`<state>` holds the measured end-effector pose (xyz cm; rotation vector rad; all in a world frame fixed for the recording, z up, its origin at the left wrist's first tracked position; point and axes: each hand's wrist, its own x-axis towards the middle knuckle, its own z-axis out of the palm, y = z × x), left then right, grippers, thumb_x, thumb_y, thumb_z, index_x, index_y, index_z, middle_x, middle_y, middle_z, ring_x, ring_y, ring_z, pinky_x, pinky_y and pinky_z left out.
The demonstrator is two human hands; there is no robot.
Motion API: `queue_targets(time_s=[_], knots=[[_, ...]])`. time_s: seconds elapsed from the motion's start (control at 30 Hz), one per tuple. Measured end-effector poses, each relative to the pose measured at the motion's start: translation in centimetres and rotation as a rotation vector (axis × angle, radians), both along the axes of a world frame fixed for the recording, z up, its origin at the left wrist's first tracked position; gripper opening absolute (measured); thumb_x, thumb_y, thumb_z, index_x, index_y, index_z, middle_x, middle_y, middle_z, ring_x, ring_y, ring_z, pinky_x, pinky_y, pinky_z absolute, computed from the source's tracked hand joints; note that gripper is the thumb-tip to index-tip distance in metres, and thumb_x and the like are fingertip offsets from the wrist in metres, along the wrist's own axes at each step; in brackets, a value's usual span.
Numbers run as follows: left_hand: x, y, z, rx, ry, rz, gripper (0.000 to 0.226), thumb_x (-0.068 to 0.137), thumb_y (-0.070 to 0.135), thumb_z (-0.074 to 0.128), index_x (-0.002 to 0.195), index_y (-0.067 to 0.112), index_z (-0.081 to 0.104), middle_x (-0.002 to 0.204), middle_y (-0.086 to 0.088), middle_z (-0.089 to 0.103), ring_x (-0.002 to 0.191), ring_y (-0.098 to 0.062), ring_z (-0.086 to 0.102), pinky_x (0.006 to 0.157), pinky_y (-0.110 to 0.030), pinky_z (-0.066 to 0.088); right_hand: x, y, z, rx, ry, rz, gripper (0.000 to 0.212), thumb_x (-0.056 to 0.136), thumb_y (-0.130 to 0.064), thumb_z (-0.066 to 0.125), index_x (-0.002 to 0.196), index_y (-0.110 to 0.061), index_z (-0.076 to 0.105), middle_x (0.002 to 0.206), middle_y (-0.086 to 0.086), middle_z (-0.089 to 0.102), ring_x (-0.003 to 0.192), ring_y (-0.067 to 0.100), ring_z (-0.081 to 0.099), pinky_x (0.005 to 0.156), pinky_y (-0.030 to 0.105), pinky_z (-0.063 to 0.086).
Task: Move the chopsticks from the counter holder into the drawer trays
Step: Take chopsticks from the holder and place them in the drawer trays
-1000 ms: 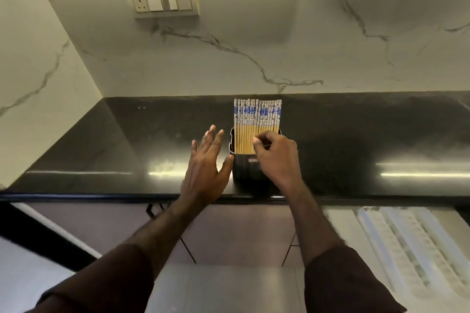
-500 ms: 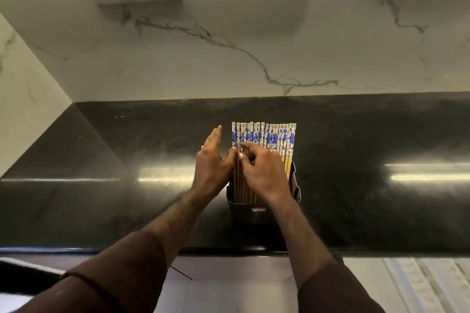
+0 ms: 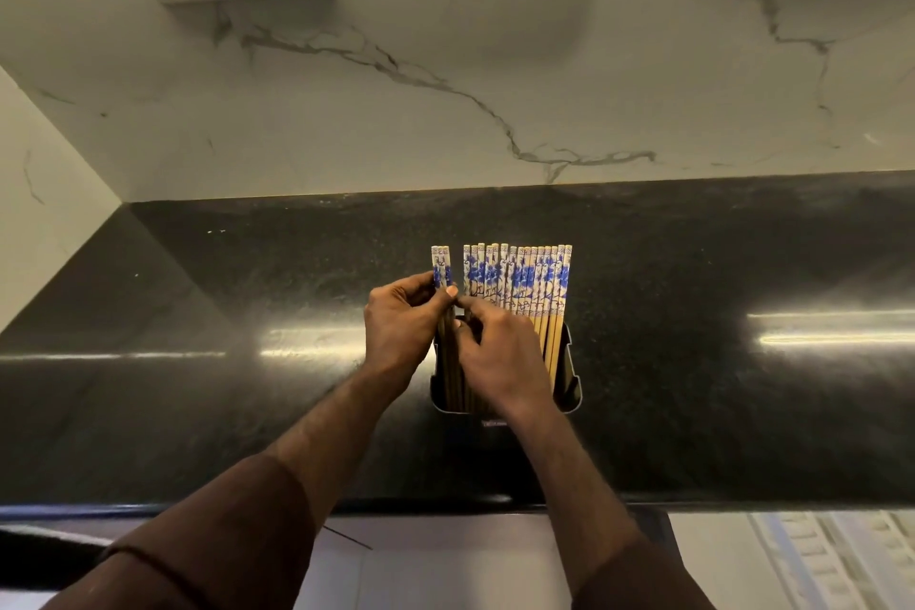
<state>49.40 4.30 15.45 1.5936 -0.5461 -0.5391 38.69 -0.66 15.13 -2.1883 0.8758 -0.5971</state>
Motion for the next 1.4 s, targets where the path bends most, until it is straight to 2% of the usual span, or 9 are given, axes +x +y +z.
queue_targets(time_s=[0.1,0.23,0.33,0.57,0.67,0.87,1.03,1.23,1.4], knots=[[0.0,0.2,0.4,-0.018,0.034,0.0,0.026,0.08,0.001,0.072,0.105,0.005,0.071,0.097,-0.006,0.075,0.092,-0.018,0.072,0.087,-0.035,0.056,-0.2,0.1,0.2,-0.004,-0.007,0.005,0.039,0.096,-0.023,0.054,0.135,-0.021,0.054,0.108,0.001,0.071,0.09,0.009,0.066,0.083,0.028,0.058],[-0.6,1.0,2.1,-0.08,0.009,0.025,0.027,0.079,0.0,0.072,0.106,0.004,0.07,0.095,-0.003,0.075,0.088,-0.014,0.072,0.082,-0.027,0.057,-0.5,0.3,1.0,-0.022,-0.051,0.017,0.038,0.094,-0.026,0.059,0.131,-0.021,0.057,0.11,0.002,0.071,0.092,0.012,0.067,0.086,0.033,0.058],[-1.2,2.1,4.7,-0.13,-0.121,-0.022,0.029,0.078,0.0,0.072,0.106,0.01,0.07,0.097,-0.003,0.074,0.09,-0.014,0.072,0.082,-0.027,0.057,-1.1,1.0,2.2,-0.015,-0.093,0.03,0.037,0.094,-0.034,0.058,0.127,-0.017,0.06,0.115,0.005,0.069,0.097,0.015,0.066,0.087,0.033,0.056],[-4.7,6.2,13.1,-0.206,-0.456,-0.101,0.03,0.079,0.006,0.073,0.108,0.013,0.068,0.098,0.001,0.073,0.088,-0.008,0.072,0.077,-0.024,0.058,-4.7,4.2,5.5,0.038,-0.212,0.097,0.029,0.095,-0.018,0.059,0.123,-0.014,0.063,0.113,0.003,0.071,0.094,0.005,0.062,0.081,0.017,0.051],[-7.7,8.9,15.6,-0.233,-0.5,-0.122,0.03,0.079,0.008,0.074,0.107,0.014,0.068,0.098,0.001,0.074,0.087,-0.007,0.072,0.077,-0.024,0.058,-7.4,6.6,6.2,0.026,-0.281,0.056,0.022,0.091,-0.021,0.065,0.112,-0.017,0.064,0.105,-0.003,0.07,0.092,0.007,0.064,0.08,0.03,0.058],[-15.4,14.4,16.7,-0.284,-0.402,-0.204,0.029,0.078,0.009,0.075,0.107,0.01,0.07,0.097,-0.003,0.075,0.088,-0.012,0.073,0.076,-0.032,0.059,-15.1,12.3,6.7,0.005,-0.319,-0.017,0.028,0.091,-0.025,0.064,0.117,-0.019,0.057,0.11,-0.005,0.067,0.095,0.01,0.066,0.081,0.034,0.059],[-21.3,16.6,14.7,-0.247,-0.161,-0.278,0.029,0.077,0.007,0.075,0.105,0.005,0.071,0.092,-0.008,0.076,0.084,-0.021,0.074,0.072,-0.034,0.06,-23.9,15.1,4.9,0.245,-0.279,0.05,0.018,0.089,-0.023,0.066,0.104,-0.014,0.069,0.094,0.002,0.075,0.085,0.014,0.072,0.082,0.041,0.06],[-28.5,14.8,11.1,-0.119,0.067,-0.35,0.025,0.078,0.006,0.073,0.103,0.006,0.069,0.092,-0.009,0.075,0.083,-0.017,0.074,0.07,-0.027,0.059,-34.0,14.1,3.4,0.443,-0.152,0.001,0.011,0.09,-0.017,0.066,0.098,-0.014,0.073,0.085,0.002,0.077,0.076,0.012,0.073,0.069,0.021,0.058],[-34.5,9.5,7.4,-0.018,0.142,-0.415,0.028,0.08,0.007,0.072,0.107,0.003,0.067,0.089,-0.01,0.075,0.08,-0.019,0.074,0.07,-0.028,0.06,-41.3,9.3,1.1,0.437,-0.001,-0.092,0.008,0.088,-0.019,0.068,0.092,-0.017,0.076,0.082,-0.002,0.076,0.076,0.01,0.072,0.075,0.026,0.057]])
